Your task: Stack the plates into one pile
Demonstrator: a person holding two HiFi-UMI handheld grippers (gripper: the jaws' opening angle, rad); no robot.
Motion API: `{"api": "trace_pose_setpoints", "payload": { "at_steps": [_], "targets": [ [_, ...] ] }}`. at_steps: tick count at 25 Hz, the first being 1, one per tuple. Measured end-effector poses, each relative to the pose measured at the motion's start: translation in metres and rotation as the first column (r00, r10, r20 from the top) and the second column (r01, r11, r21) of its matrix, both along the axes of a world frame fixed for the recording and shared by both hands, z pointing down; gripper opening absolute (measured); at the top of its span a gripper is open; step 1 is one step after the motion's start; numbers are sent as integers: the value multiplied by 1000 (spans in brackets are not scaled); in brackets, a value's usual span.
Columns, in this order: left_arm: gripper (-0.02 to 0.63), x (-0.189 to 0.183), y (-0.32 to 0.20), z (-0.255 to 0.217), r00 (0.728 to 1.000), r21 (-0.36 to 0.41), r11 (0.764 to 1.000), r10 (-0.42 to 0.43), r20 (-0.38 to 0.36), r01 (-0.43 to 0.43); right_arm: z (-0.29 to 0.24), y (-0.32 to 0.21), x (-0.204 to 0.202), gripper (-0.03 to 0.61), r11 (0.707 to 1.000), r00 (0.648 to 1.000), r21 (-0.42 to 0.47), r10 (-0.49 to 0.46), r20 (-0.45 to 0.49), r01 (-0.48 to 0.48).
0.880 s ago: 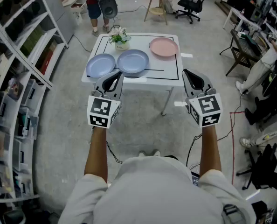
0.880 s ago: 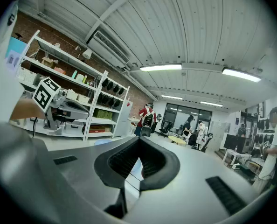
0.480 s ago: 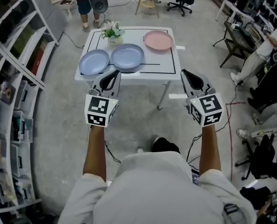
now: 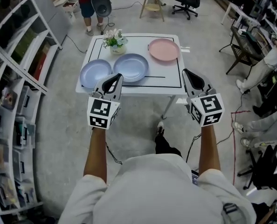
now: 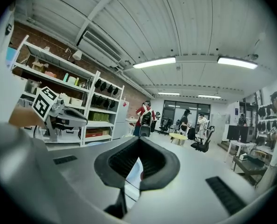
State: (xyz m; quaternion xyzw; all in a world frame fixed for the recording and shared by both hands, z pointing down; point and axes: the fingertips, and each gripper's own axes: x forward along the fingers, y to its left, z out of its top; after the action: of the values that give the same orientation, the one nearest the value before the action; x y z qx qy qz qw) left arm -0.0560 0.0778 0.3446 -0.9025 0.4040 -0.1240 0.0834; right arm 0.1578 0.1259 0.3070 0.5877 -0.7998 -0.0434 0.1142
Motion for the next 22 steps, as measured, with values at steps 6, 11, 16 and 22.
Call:
{"api": "trace_pose_setpoints", "payload": {
  "at_steps": [6,11,16,22],
  "targets": [
    [20,34,-81,-5,1000,5,1000,-28,12,28,1,-95,31,12,999,999,6,-35,13,35],
    [20,65,-154,-7,998,-20,998,-65,15,66,9,-174,60,12,995,996,-49,-91,9,91],
    [19,84,-216,-5,995,-46,994,-99,13,100,13,-242,77,12,987,990,-77,-143,17,144],
    [19,108,-269,8,991,-73,988,-133,18,134,33,-300,95,12,974,981,-121,-191,22,193]
  ]
}}
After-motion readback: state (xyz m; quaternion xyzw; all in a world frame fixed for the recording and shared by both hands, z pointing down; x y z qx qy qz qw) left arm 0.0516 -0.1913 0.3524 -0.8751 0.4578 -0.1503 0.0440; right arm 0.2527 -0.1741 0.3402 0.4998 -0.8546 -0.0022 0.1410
